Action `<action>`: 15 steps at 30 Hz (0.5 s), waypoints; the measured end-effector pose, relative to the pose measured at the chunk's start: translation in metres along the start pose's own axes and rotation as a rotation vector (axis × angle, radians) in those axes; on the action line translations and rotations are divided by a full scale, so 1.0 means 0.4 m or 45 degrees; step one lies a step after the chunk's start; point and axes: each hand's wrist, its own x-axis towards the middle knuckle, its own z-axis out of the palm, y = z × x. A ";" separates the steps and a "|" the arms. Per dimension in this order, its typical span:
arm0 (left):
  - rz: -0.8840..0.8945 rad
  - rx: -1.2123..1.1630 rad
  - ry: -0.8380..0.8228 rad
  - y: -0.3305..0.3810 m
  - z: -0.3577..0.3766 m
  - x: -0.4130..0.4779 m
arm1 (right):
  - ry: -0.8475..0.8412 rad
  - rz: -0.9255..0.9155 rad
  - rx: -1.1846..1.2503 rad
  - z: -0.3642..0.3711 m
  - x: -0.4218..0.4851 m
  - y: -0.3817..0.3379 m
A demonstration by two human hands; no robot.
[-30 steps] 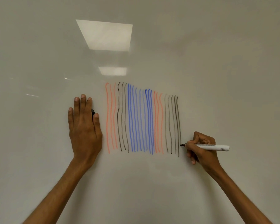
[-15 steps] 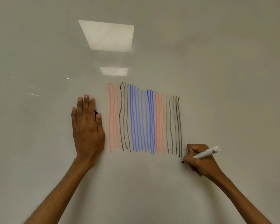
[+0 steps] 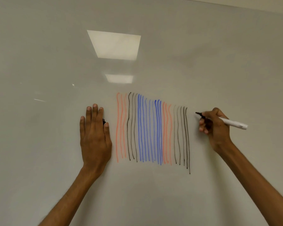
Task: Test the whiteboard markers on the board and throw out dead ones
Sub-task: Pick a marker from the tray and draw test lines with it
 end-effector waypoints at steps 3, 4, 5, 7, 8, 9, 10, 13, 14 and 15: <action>0.003 -0.002 0.000 -0.001 0.000 0.000 | -0.005 -0.039 -0.042 0.033 0.031 -0.017; 0.005 -0.002 -0.001 -0.001 0.000 0.000 | 0.001 -0.045 -0.057 0.039 0.035 -0.016; 0.006 0.000 -0.002 -0.001 0.001 0.000 | 0.010 -0.048 -0.067 0.044 0.037 -0.014; 0.006 0.004 -0.001 -0.001 0.001 0.000 | 0.028 -0.051 -0.081 0.049 0.035 -0.008; 0.005 0.004 0.000 -0.001 0.001 -0.001 | 0.033 -0.056 -0.094 0.051 0.034 -0.005; 0.004 0.005 0.001 -0.001 0.001 -0.001 | 0.035 -0.066 -0.111 0.052 0.032 -0.003; 0.004 0.005 0.001 -0.002 0.001 -0.002 | 0.038 -0.078 -0.128 0.054 0.031 -0.002; 0.006 0.008 -0.001 -0.003 0.001 -0.003 | 0.050 -0.108 -0.173 0.058 0.028 -0.001; 0.008 0.011 -0.003 -0.003 0.000 -0.003 | 0.046 -0.116 -0.187 0.059 0.025 0.000; 0.009 0.013 -0.005 -0.003 0.001 -0.002 | 0.038 -0.122 -0.197 0.060 0.021 0.002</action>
